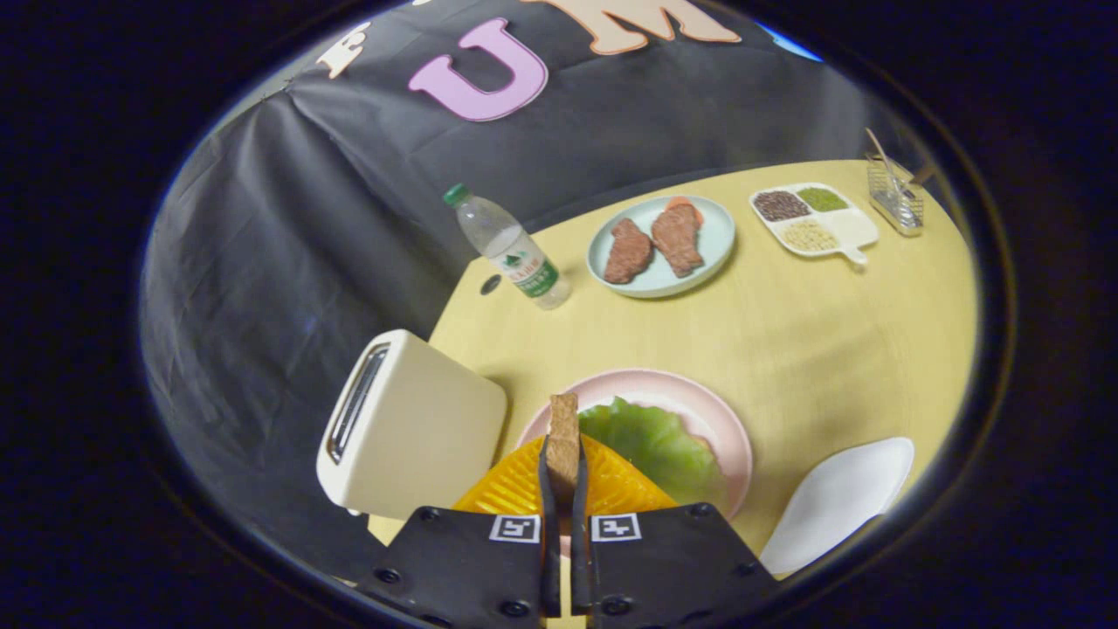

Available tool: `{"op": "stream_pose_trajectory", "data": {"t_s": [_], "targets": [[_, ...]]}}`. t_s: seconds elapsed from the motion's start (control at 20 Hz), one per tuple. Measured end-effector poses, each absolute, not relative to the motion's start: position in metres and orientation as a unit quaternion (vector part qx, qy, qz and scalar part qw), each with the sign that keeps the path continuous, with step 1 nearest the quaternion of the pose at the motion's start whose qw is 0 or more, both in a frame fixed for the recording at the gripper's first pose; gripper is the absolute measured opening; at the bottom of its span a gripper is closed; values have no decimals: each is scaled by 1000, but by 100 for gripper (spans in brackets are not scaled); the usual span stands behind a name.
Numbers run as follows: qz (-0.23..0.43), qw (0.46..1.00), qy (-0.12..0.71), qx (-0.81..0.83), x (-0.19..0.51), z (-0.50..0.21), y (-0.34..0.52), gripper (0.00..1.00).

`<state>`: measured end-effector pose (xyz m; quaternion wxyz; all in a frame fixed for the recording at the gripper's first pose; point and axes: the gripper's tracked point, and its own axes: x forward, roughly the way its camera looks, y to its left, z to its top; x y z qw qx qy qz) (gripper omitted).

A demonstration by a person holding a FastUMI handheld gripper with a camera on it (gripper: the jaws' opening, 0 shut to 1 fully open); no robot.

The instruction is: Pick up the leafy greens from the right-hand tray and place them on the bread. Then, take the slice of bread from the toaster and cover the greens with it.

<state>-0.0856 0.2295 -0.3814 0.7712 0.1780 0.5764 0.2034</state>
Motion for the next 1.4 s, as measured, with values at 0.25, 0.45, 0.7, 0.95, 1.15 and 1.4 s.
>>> {"op": "stream_pose_trajectory", "data": {"t_s": [0.25,0.45,0.7,0.95,1.15,1.4], "targets": [[180,790,574,119,-88,-392,204,29],[185,800,565,82,-94,-385,195,60],[194,827,521,77,-93,-352,186,99],[195,893,404,47,-68,-277,149,99],[169,934,315,11,-50,-216,110,99],[102,974,203,-19,-29,-152,58,98]]}}
